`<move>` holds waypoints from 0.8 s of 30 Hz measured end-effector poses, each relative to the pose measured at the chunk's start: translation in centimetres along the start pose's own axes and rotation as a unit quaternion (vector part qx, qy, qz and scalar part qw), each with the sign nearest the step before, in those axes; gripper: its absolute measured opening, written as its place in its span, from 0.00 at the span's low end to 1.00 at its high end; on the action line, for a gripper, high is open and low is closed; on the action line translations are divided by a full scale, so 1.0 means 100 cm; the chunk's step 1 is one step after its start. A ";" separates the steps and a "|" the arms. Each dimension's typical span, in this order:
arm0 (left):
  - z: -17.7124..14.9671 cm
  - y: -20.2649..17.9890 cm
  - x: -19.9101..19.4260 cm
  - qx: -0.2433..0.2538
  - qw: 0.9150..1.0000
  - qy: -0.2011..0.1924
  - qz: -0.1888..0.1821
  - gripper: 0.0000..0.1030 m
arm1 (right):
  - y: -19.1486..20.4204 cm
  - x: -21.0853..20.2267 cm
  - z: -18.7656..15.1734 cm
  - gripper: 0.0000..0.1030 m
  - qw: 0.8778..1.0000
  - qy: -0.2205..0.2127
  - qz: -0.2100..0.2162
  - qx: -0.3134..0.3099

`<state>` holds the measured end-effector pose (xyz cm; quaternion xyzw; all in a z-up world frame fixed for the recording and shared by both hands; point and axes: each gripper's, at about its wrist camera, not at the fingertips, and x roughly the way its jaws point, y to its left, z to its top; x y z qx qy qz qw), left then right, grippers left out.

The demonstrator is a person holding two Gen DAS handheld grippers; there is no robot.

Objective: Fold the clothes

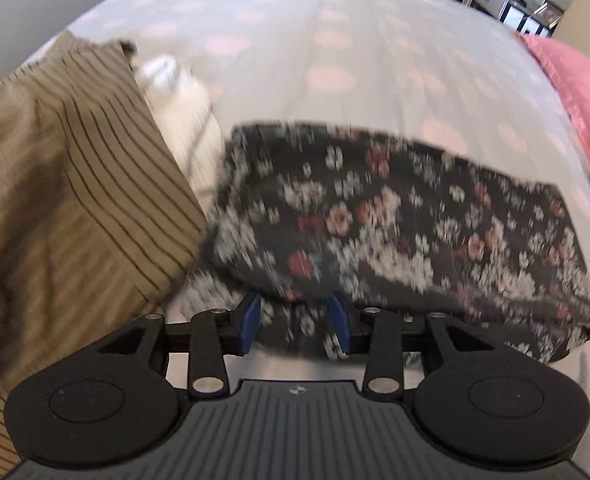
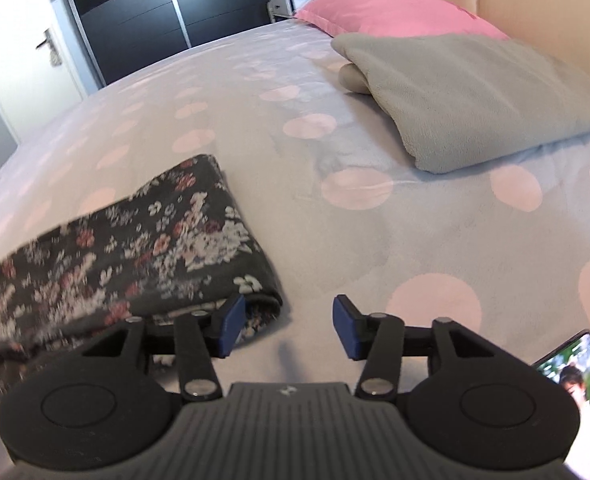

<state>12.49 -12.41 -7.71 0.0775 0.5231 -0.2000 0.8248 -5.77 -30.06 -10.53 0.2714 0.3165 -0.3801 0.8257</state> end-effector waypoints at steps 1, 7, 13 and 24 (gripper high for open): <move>-0.002 -0.001 0.004 0.000 1.000 0.005 0.000 0.35 | -0.001 0.003 0.003 0.53 1.000 0.004 -0.001 0.011; 0.004 -0.007 0.020 0.016 0.999 0.014 0.030 0.36 | -0.004 0.023 0.019 0.61 0.998 0.029 0.017 0.061; 0.005 -0.006 0.039 0.031 0.998 0.033 0.038 0.39 | -0.003 0.049 0.029 0.62 0.995 0.054 0.030 0.079; 0.004 -0.001 0.042 0.041 0.998 0.034 0.034 0.42 | 0.003 0.063 0.017 0.21 0.993 0.080 0.035 0.077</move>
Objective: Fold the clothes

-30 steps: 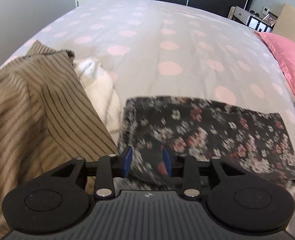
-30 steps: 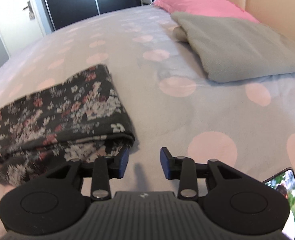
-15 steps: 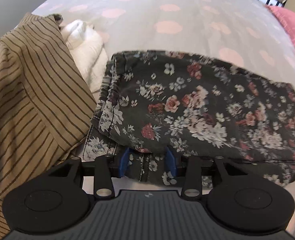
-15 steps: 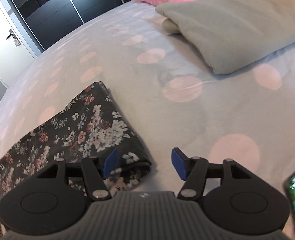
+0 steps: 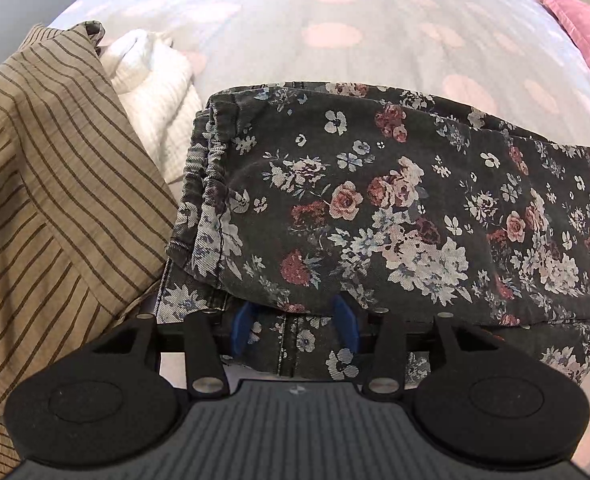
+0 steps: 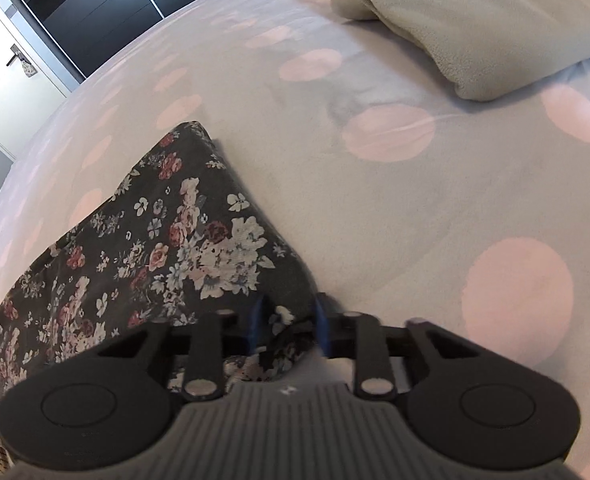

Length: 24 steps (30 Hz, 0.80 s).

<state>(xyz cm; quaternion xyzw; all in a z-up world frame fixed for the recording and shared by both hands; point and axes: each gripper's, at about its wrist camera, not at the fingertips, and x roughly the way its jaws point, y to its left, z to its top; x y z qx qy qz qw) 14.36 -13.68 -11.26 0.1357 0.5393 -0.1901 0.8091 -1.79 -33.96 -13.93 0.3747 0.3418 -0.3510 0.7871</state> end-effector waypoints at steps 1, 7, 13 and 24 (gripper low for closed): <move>0.000 0.000 -0.001 0.001 1.000 -0.001 0.000 0.42 | 0.000 -0.004 0.000 0.18 1.000 -0.004 0.003 0.003; -0.005 0.000 -0.011 0.008 1.000 -0.006 0.004 0.41 | 0.009 -0.037 -0.003 0.12 0.999 -0.043 0.007 -0.018; -0.023 -0.004 -0.043 0.033 0.999 -0.028 -0.011 0.41 | 0.001 -0.074 -0.019 0.12 0.999 -0.040 0.007 -0.013; -0.077 -0.032 -0.073 0.078 0.995 -0.037 -0.057 0.41 | -0.052 -0.136 -0.087 0.12 0.999 0.007 0.023 0.048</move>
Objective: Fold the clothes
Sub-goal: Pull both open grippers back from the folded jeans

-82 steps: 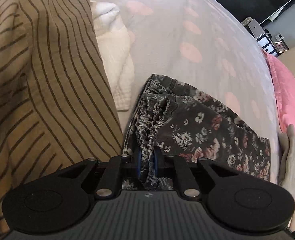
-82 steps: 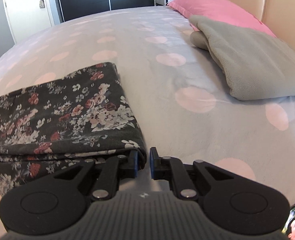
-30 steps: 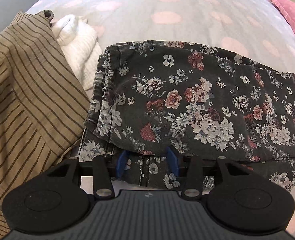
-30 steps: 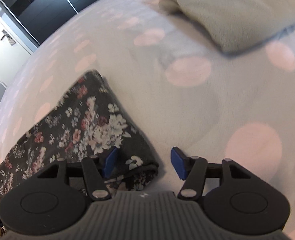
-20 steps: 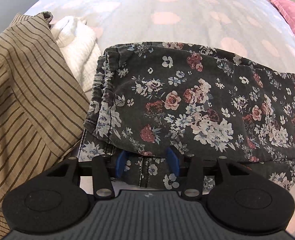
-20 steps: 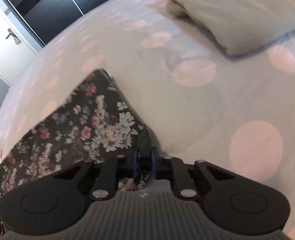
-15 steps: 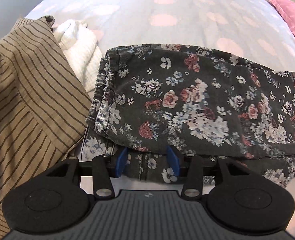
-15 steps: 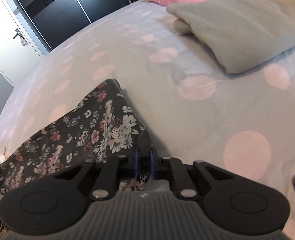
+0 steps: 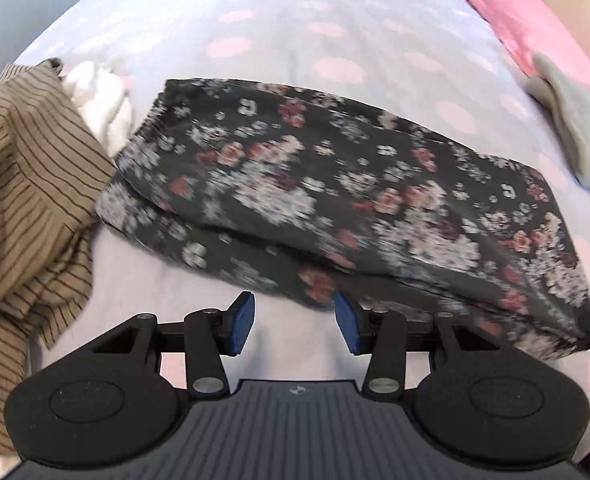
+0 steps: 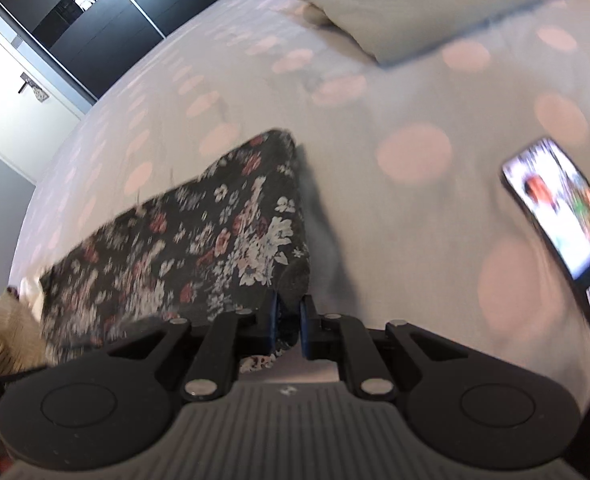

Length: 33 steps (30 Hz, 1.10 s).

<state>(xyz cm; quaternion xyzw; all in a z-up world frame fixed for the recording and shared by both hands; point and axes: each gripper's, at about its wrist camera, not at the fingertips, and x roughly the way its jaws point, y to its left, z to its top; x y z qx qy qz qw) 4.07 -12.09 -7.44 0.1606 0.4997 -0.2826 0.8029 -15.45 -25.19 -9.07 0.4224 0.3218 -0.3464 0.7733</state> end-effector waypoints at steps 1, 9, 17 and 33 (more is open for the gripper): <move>-0.005 -0.007 -0.004 0.002 1.000 0.000 -0.002 0.41 | -0.003 -0.003 -0.006 0.12 1.000 0.006 0.000 0.000; -0.042 -0.052 -0.018 -0.014 0.999 0.020 -0.030 0.41 | -0.010 -0.012 -0.039 0.12 0.999 0.049 -0.002 -0.005; -0.065 -0.072 -0.023 -0.026 0.998 0.036 -0.039 0.41 | -0.020 -0.006 -0.041 0.12 0.996 0.085 0.012 0.006; -0.066 -0.118 -0.048 0.004 0.999 0.024 -0.041 0.41 | 0.016 -0.017 -0.001 0.34 0.968 0.133 0.017 -0.211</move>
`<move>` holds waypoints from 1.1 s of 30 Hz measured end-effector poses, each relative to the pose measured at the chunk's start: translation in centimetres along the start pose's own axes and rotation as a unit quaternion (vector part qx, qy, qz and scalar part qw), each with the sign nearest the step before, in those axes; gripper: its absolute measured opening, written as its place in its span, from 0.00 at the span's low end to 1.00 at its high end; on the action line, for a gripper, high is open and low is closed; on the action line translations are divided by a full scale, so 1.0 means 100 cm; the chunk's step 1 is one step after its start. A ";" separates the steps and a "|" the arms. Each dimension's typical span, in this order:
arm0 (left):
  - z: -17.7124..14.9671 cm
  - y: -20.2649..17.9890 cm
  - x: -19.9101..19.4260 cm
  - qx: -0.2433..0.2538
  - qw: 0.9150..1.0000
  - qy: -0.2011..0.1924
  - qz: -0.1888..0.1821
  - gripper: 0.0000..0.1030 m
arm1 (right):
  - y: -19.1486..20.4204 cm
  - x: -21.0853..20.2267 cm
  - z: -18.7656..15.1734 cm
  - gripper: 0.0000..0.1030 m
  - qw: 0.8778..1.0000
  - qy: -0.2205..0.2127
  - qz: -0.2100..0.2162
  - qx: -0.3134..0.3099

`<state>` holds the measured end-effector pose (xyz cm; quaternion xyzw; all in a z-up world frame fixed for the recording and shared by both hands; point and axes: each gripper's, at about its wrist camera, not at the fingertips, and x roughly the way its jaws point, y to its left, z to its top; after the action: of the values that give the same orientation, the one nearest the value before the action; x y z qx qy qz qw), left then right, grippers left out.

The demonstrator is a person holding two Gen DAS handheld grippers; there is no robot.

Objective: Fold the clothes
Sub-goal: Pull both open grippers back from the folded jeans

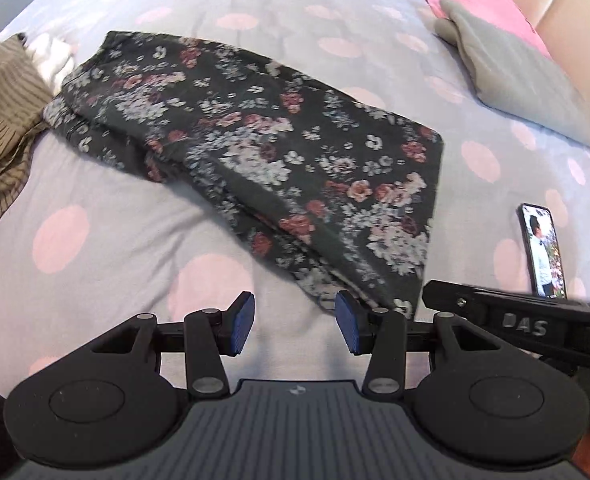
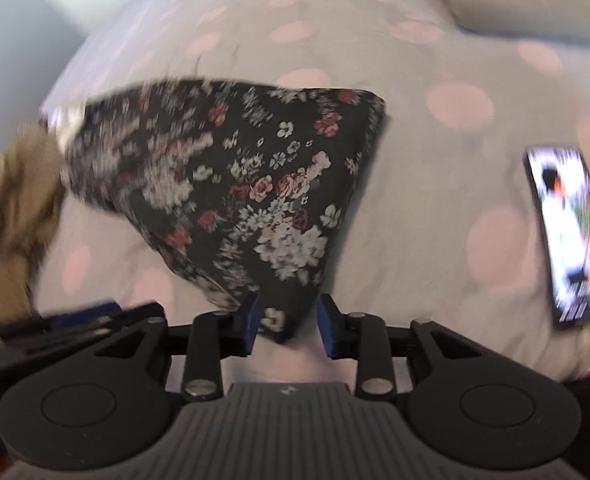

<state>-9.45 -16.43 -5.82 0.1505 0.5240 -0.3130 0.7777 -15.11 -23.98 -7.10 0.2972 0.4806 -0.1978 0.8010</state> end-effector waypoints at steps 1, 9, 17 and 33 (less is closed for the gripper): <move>0.000 -0.003 0.000 0.004 1.000 0.001 0.000 0.41 | 0.000 0.002 0.004 0.34 1.000 0.008 -0.003 -0.024; 0.001 -0.033 0.011 0.067 0.998 0.004 0.013 0.41 | -0.016 0.000 0.043 0.37 0.984 -0.010 -0.030 -0.176; -0.004 -0.066 0.033 0.120 0.992 0.028 0.018 0.41 | -0.009 0.006 0.051 0.39 0.908 -0.061 -0.067 -0.409; -0.004 -0.101 0.094 0.156 0.982 0.078 0.075 0.37 | -0.015 0.046 0.050 0.49 0.838 -0.069 -0.022 -0.541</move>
<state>-13.92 -26.96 -13.56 0.3327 0.5150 -0.3195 0.7225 -10.68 -28.58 -9.83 -0.2087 0.4614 0.0561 0.8605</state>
